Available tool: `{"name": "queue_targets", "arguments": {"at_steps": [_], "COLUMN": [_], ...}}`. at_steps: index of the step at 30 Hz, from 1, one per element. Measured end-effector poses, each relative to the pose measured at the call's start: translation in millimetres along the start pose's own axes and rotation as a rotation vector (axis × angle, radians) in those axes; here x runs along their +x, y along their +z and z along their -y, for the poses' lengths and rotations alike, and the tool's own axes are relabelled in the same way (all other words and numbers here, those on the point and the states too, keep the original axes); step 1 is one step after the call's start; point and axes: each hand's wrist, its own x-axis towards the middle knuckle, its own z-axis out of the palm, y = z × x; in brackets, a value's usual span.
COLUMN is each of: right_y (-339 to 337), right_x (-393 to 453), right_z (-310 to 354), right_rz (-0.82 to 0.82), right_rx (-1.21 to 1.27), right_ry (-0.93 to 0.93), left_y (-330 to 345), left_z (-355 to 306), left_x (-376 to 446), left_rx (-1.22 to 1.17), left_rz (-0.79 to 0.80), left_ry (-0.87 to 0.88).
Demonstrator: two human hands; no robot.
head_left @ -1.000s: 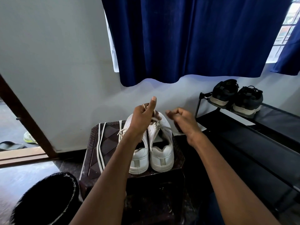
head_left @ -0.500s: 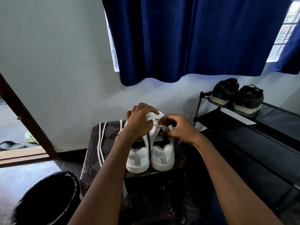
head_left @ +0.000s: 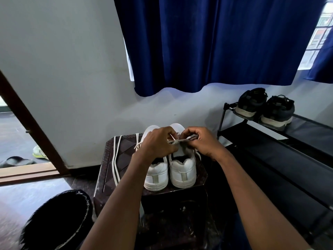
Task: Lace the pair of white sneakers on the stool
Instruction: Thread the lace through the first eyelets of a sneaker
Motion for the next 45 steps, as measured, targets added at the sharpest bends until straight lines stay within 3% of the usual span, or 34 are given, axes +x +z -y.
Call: {"name": "queue_targets", "arguments": {"at_steps": [7, 9, 12, 16, 18, 20, 24, 26, 28, 30, 34, 36, 38, 41, 43, 45], "right_y": [7, 5, 0, -11, -14, -11, -8, -10, -9, -4, -11, -14, -13, -10, -10, -12], "right_x": [4, 5, 1, -6, -6, -6, -2, -2, -4, -6, -7, -5, -3, 0, 1, -2], "right_z": [-4, -3, -1, 15, 22, 26, 28, 23, 20, 23, 36, 35, 30, 14, 9, 10], "right_rz": [-0.087, -0.077, -0.018, 0.016, -0.022, -0.057, -0.151, -0.175, -0.157, -0.137, -0.114, -0.169, -0.252, -0.335, -0.262, -0.113], "right_rx": [-0.326, -0.296, 0.024, 0.674, 0.929, 1.062, 1.014, 0.792, 0.427, 0.352, 1.152, 1.388, 1.241, 0.459, 0.081, -0.088], "right_ry": [-0.175, -0.17, -0.067, 0.098, 0.12, 0.129, 0.207, 0.187, 0.124, 0.118, 0.136, 0.153, 0.196, 0.138, 0.055, 0.026], "left_y": [-2, -3, 0, 3, 1, -5, -17, -21, -22, -19, -14, -12, -10, -6, -4, -2], "left_z": [-1, 1, 2, 5, 7, 2, -16, -21, -22, -21, -17, -15, -11, -4, 0, 1], "left_x": [-4, -2, 1, 6, 7, 6, 2, 0, 0, 1, 3, 5, 8, 13, 12, 9], "left_rx": [-0.04, -0.048, -0.052, -0.1, -0.257, -0.557, -1.037, -1.214, -1.259, -1.244, -1.253, -1.267, -1.257, -0.929, -0.587, -0.355], "left_rz": [0.021, 0.025, 0.049, 0.065, 0.033, 0.005, -0.166, -0.209, -0.219, -0.245, -0.244, -0.283, -0.329, -0.397, -0.386, -0.329], "left_ry": [0.016, 0.018, 0.032, 0.058, 0.077, 0.047, -0.026, -0.076, -0.11, -0.137, -0.13, -0.164, -0.22, -0.212, -0.145, -0.042]}}
